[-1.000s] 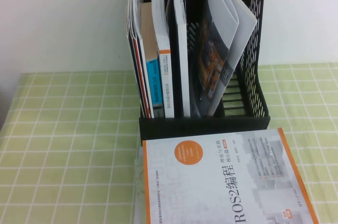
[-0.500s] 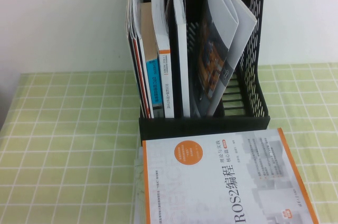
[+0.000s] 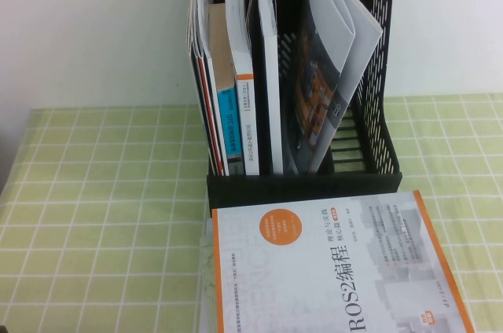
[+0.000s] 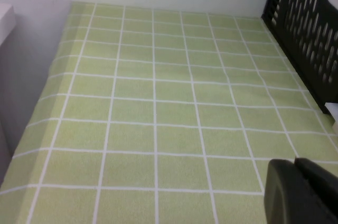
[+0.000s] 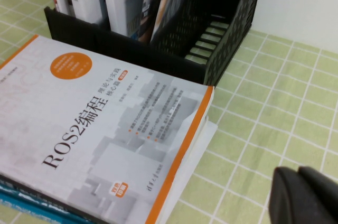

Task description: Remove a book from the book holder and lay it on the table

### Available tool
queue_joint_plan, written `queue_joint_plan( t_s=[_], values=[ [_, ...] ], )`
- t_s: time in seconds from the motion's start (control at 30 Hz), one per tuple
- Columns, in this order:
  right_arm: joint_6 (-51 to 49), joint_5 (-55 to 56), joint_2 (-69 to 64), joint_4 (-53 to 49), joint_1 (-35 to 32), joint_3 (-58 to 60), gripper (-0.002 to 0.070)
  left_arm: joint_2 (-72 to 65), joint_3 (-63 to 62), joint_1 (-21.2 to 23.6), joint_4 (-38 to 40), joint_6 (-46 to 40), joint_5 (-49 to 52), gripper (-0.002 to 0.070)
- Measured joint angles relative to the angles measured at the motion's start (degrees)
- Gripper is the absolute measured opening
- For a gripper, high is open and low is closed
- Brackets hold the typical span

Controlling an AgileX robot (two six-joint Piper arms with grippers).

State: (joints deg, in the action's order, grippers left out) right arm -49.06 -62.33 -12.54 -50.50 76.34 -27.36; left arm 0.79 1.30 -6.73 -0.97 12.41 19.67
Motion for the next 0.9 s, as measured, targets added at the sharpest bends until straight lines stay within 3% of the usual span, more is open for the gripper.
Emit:
queue_joint_plan(
  t_s=[0.53,0.67,0.9],
  values=[
    [0.0,0.8,0.8,0.0,-2.2,0.4,-0.0001,0.0,0.0,0.0,0.0,0.3,0.1,-0.0003],
    [-1.5,7.2,1.2,0.4,-14.6,2.4,-0.0001,0.0,0.0,0.0,-0.1,0.3,0.1,-0.0003],
    [-6.1,44.9,1.2,1.5,-46.0,12.2,-0.0001,0.0,0.0,0.0,-0.1,0.3,0.1,-0.0003]
  ],
)
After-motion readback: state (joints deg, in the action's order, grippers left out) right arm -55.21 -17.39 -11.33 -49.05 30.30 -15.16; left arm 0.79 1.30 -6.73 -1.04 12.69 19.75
